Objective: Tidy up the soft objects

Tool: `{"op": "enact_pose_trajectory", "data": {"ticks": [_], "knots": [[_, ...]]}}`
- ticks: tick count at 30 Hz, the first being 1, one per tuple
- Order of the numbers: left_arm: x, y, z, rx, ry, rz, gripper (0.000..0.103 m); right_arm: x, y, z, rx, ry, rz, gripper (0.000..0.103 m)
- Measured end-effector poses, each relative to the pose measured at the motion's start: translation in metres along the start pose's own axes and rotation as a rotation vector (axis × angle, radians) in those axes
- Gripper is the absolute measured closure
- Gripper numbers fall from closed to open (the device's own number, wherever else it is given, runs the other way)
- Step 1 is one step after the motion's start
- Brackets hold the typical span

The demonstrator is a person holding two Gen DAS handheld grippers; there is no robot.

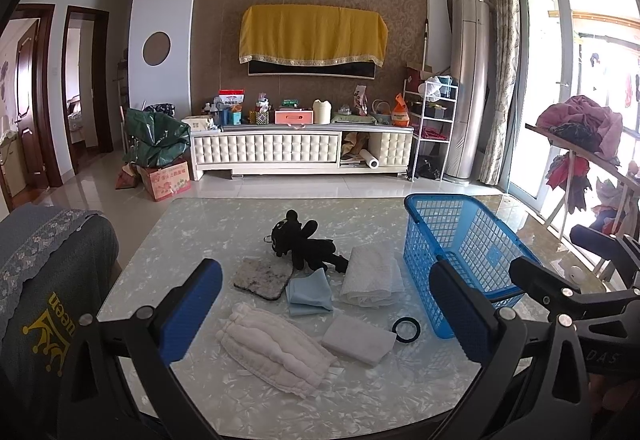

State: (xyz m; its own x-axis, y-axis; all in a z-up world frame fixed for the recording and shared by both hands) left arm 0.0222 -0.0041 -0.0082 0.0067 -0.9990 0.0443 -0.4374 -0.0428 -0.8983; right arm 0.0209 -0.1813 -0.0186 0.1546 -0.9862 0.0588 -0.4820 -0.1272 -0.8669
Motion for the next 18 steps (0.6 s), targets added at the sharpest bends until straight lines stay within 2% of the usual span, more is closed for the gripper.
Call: {"op": "enact_pose_trajectory", "data": {"ticks": [18], "knots": [[-0.0003,-0.0022,-0.0006,-0.004,0.005,-0.003,0.0,-0.001,-0.0006,-0.003,-0.003,-0.005,0.004,0.0]]}}
Point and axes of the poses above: each gripper's, at about its wrist camera, not at the fingertips, and z roughly the way its jaws point, x to its right, y to its underside, the point moved 3 cm from there along z, roughly the way its jaws point
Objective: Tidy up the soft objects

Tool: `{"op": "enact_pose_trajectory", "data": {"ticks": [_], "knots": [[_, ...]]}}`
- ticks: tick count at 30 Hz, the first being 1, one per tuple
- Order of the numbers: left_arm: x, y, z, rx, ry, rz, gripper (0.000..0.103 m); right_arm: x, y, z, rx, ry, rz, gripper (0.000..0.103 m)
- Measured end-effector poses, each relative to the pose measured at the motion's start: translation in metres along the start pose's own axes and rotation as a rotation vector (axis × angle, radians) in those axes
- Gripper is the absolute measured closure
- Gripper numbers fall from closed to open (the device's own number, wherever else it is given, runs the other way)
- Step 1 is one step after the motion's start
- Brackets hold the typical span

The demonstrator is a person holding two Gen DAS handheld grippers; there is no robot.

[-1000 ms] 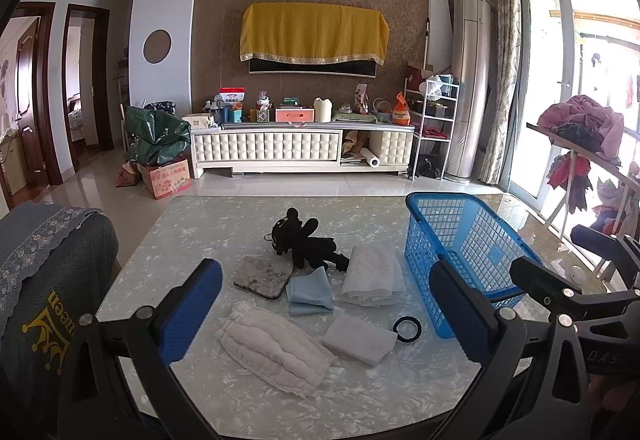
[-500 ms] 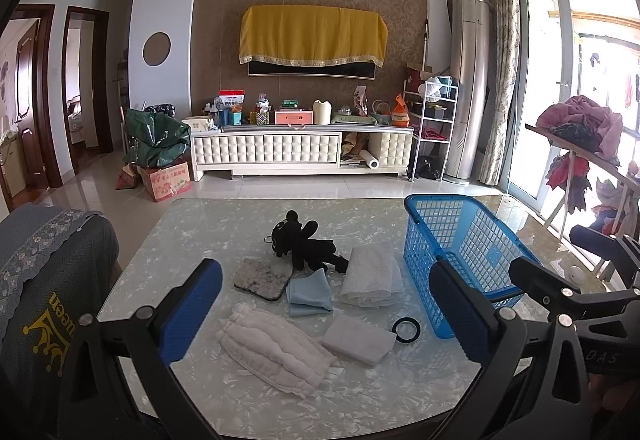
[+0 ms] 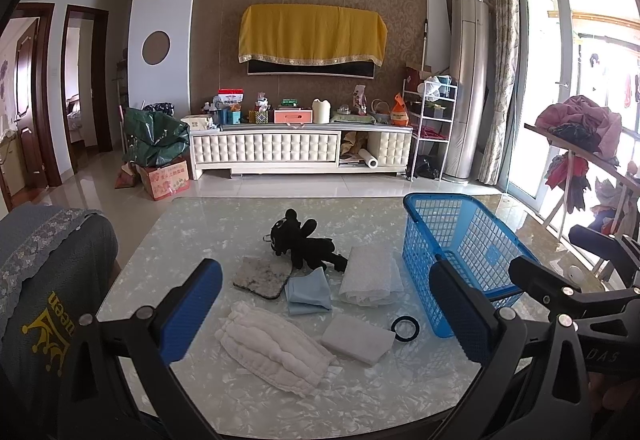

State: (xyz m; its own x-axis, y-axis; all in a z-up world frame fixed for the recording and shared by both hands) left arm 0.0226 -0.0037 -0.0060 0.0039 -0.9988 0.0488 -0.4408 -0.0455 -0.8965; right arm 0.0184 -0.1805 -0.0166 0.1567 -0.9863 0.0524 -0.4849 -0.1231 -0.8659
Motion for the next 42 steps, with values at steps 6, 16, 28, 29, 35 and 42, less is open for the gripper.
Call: {"op": "enact_pose_trajectory", "data": {"ticks": [6,16,28,29,35,42], "knots": [[0.0,0.0,-0.001,0.004,0.001,0.002,0.0,-0.001,-0.001,-0.001,-0.001,-0.004,0.001,0.0],[-0.001,0.002,-0.001,0.006,0.009,-0.001,0.0,0.0,-0.002,-0.001,-0.003,-0.004,0.005,0.0],[-0.009,-0.005,0.001,-0.037,0.024,0.013,0.0,0.013,-0.007,0.001,-0.024,-0.028,0.02,0.0],[-0.011,-0.007,0.002,-0.045,0.024,0.029,0.0,0.015,-0.008,0.002,-0.028,-0.031,0.021,0.0],[-0.017,-0.018,0.016,-0.118,0.052,0.082,0.0,0.03,-0.01,0.01,-0.081,-0.044,0.028,0.0],[-0.035,-0.016,0.052,-0.264,0.086,0.162,0.0,0.01,-0.024,0.029,-0.156,-0.116,-0.105,0.0]]}}
Point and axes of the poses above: each gripper's, at about its wrist camera, not at the fingertips, and z roughly the way its jaws point, x to its right, y to its underside, the point moved 3 cm from there along z, roughly the way its jaws point
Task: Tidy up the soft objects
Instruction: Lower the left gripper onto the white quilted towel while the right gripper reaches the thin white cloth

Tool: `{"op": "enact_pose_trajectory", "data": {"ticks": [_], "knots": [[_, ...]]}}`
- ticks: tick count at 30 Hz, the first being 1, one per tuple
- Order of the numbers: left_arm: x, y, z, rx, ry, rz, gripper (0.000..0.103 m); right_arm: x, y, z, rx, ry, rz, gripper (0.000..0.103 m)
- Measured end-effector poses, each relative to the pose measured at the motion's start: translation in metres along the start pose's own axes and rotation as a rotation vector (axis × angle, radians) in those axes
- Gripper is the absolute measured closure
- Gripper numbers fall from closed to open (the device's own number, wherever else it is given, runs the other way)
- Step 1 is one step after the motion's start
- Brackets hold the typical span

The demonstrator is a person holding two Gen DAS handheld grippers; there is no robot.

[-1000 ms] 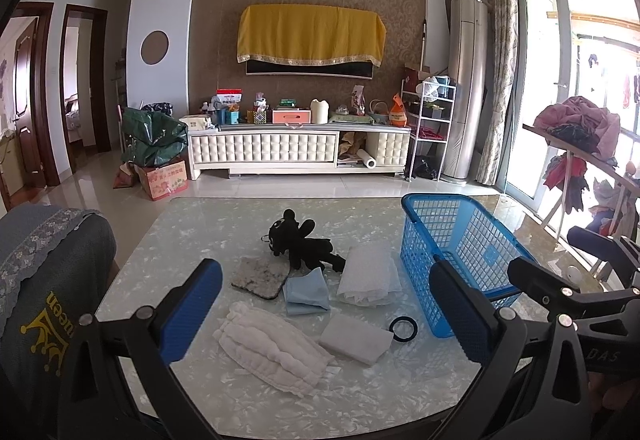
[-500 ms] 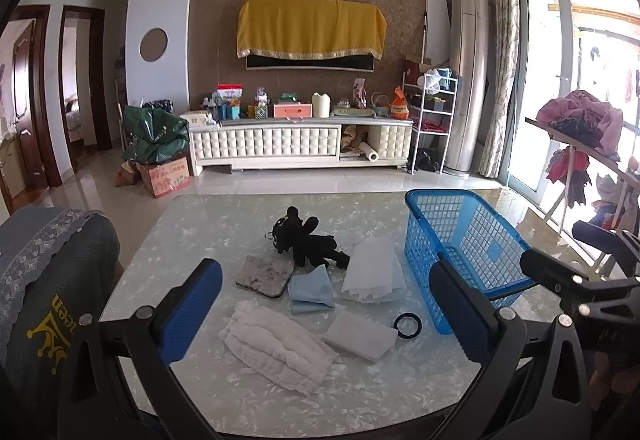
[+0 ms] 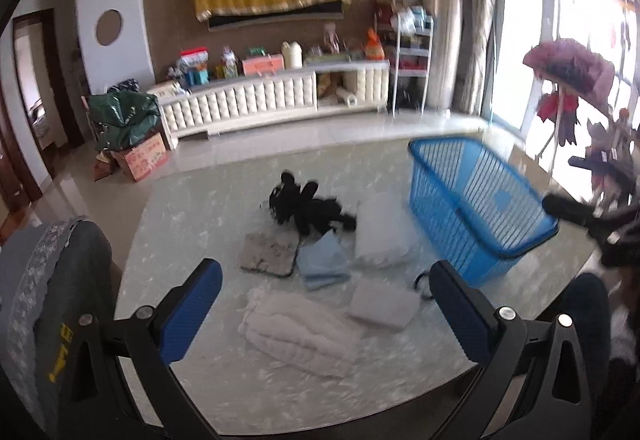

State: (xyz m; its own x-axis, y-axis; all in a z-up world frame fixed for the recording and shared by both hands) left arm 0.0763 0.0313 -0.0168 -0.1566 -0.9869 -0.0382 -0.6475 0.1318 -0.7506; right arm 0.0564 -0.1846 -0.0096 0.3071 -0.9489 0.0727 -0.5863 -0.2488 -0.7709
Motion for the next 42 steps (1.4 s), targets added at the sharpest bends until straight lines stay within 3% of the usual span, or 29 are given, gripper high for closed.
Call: {"op": "enact_pose_trajectory", "data": {"ticks": [4,8,13,17,25,39,42], "knots": [[-0.02,0.007,0.028,-0.093,0.03,0.046,0.0,-0.026,-0.012,0.032,-0.102,-0.091,-0.088,0.0],[-0.045,0.02,0.058,-0.187,0.058,0.059,0.0,-0.052,-0.012,0.066,-0.197,-0.112,-0.197,0.0],[-0.073,0.035,0.093,-0.284,0.125,0.068,0.0,-0.078,-0.009,0.111,-0.333,-0.196,-0.213,0.0],[-0.077,0.048,0.122,-0.343,0.19,0.124,0.0,-0.085,-0.003,0.135,-0.428,-0.212,-0.274,0.0],[-0.077,0.073,0.166,-0.414,0.302,0.166,0.0,-0.099,0.026,0.175,-0.578,-0.223,-0.348,0.0],[-0.055,0.088,0.215,-0.48,0.386,0.316,0.0,-0.083,0.064,0.232,-0.719,-0.194,-0.346,0.0],[-0.048,0.092,0.218,-0.495,0.379,0.345,0.0,-0.076,0.067,0.238,-0.736,-0.199,-0.345,0.009]]}}
Point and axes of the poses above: each gripper's, at about its wrist camera, not at the fingertips, and z roughly the way its jaws point, x to its right, y to its underside, the point moved 3 cm from there along z, roughly the way its jaws point
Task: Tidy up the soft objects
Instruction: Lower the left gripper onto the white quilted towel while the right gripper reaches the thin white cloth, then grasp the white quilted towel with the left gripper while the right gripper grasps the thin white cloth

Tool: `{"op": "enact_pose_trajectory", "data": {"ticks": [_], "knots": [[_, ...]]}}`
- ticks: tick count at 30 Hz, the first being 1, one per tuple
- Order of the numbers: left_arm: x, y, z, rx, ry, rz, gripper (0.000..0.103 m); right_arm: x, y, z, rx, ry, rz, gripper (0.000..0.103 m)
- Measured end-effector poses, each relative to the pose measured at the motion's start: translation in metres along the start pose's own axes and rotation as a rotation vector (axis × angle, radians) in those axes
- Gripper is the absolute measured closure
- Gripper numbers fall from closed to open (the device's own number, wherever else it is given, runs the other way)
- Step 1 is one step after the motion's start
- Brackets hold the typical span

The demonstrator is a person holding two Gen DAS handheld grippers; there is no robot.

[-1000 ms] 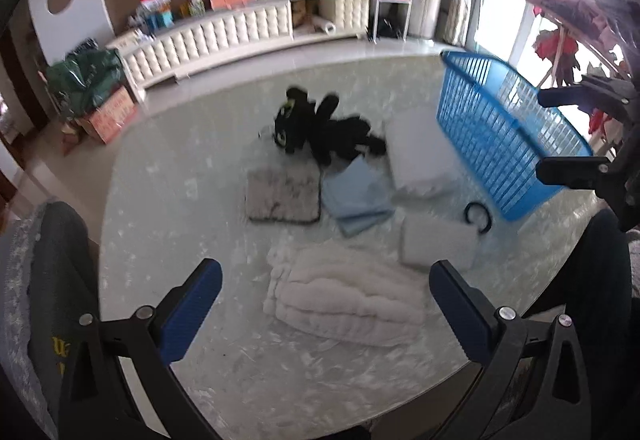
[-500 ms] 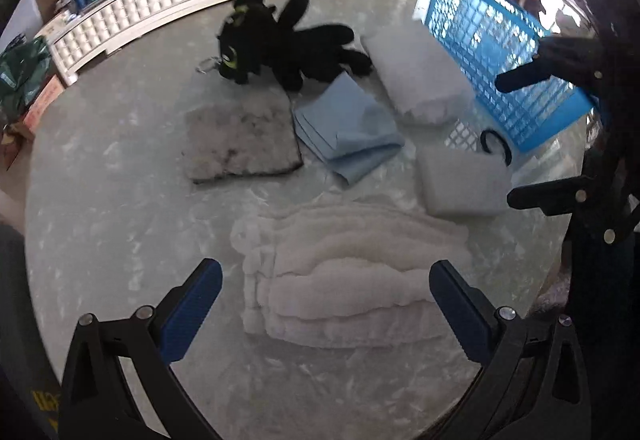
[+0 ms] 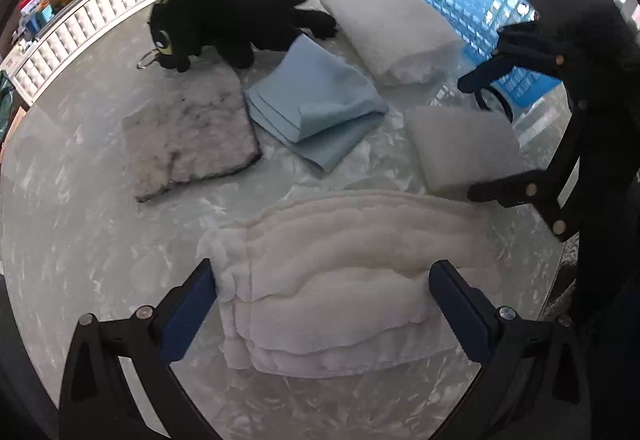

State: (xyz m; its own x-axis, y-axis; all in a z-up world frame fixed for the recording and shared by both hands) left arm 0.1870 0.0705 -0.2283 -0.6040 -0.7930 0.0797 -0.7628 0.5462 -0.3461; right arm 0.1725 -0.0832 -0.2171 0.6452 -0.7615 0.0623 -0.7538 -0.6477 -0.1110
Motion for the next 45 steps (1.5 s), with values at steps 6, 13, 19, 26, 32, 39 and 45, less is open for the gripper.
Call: {"op": "enact_pose_trajectory", "data": {"ticks": [6,13,19,26,32,39,45], "knots": [[0.012,-0.005,0.013,-0.009,-0.008,0.036,0.005,0.017,-0.004,-0.004,0.021,-0.038,-0.004,0.013],[0.016,-0.002,0.006,0.006,0.02,-0.002,0.063,0.022,-0.004,-0.016,0.061,-0.056,-0.026,0.049],[0.017,0.006,0.005,-0.009,0.044,-0.078,0.078,0.027,0.002,-0.025,0.068,-0.058,-0.029,0.057],[0.016,0.016,-0.019,0.007,0.044,-0.13,0.079,0.027,0.026,-0.038,0.069,-0.041,-0.001,0.058],[0.025,0.014,-0.037,0.039,0.035,-0.113,0.079,0.042,0.046,-0.069,0.067,-0.024,0.028,0.058],[0.037,0.01,-0.06,0.071,0.063,-0.128,0.079,0.057,0.072,-0.104,0.064,-0.057,0.054,0.058],[0.042,0.0,-0.072,0.092,0.048,-0.116,0.078,0.03,0.086,-0.16,0.088,-0.063,0.034,0.058]]}}
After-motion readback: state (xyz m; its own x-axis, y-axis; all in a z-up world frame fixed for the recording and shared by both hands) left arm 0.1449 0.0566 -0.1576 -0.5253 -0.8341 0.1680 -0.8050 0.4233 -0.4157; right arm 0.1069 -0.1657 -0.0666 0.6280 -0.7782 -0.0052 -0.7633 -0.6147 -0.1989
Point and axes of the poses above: each gripper's, at about its wrist camera, not at the fingertips, and z roughly the way its jaws point, x to its right, y to its underside, the point moved 3 cm from there along z, roughly the way its jaws point
